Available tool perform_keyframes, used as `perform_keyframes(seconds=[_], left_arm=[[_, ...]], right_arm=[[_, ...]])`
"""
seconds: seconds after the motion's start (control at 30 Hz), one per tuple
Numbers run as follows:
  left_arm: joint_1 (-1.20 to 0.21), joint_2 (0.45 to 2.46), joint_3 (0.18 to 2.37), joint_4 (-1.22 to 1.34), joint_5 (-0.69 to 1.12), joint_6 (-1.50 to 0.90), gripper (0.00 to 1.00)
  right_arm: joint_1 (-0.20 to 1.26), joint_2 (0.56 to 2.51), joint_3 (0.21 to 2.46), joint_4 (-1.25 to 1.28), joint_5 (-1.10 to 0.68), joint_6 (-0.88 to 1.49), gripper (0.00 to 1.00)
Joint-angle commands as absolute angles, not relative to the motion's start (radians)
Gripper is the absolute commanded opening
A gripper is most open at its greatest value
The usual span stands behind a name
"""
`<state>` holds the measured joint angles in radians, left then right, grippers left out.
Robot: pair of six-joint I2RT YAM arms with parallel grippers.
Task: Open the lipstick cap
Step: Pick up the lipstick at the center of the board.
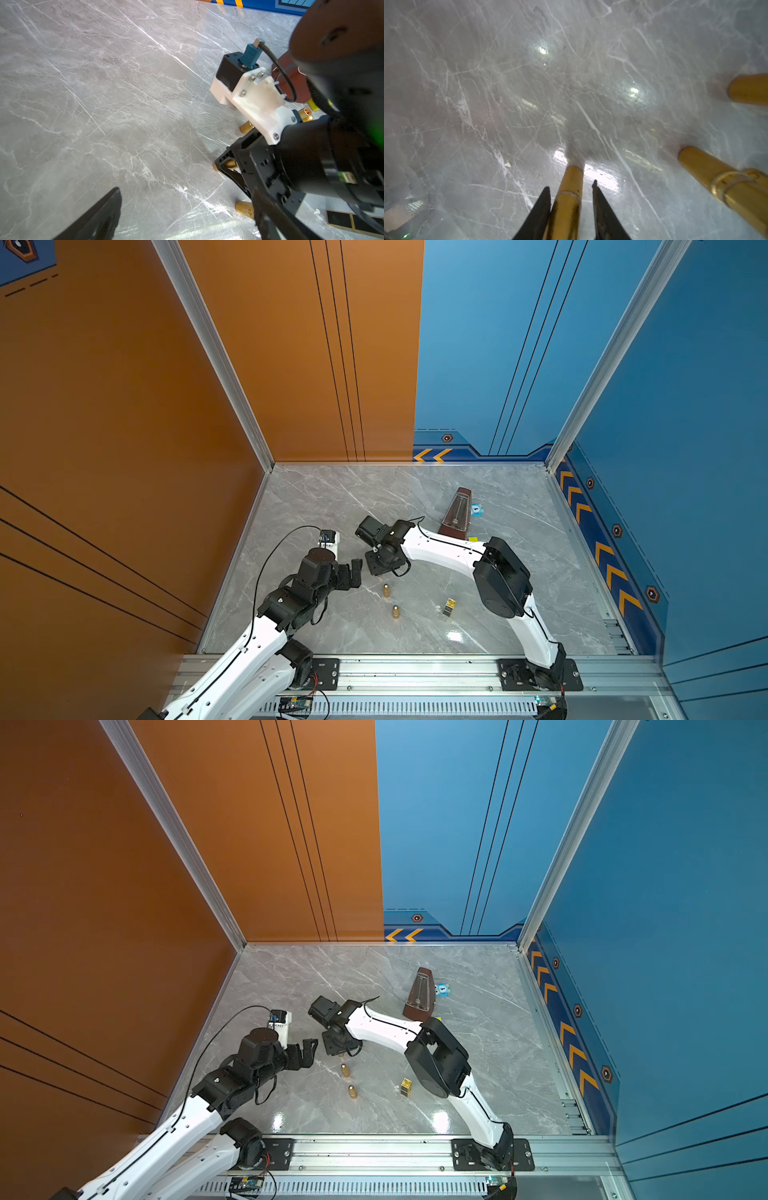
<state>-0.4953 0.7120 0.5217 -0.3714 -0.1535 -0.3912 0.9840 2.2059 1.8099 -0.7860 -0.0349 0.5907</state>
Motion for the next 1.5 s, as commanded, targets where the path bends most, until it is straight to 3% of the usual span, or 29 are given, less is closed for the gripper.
perform_keyframes(seconds=[0.0,0.3,0.77,1.17,1.47], left_arm=[[-0.483,0.701,0.505,-0.382,-0.149,-0.405,0.98],[-0.481,0.705,0.509,-0.382,-0.146,-0.407,0.99],[-0.479,0.745,0.545,-0.361,-0.135,-0.391,0.98],[-0.495,0.861,0.672,-0.319,-0.058,-0.328,0.99],[-0.625,0.976,0.694,-0.223,0.006,-0.202,0.99]], right_arm=[[0.991,2.236,1.835,-0.827,0.000,0.569,0.34],[0.996,2.247,1.839,-0.833,0.002,0.562,0.32],[0.994,2.197,1.832,-0.847,0.019,0.534,0.19],[0.955,1.994,1.717,-0.843,0.034,0.522,0.16],[0.873,1.777,1.514,-0.842,-0.067,0.516,0.16]])
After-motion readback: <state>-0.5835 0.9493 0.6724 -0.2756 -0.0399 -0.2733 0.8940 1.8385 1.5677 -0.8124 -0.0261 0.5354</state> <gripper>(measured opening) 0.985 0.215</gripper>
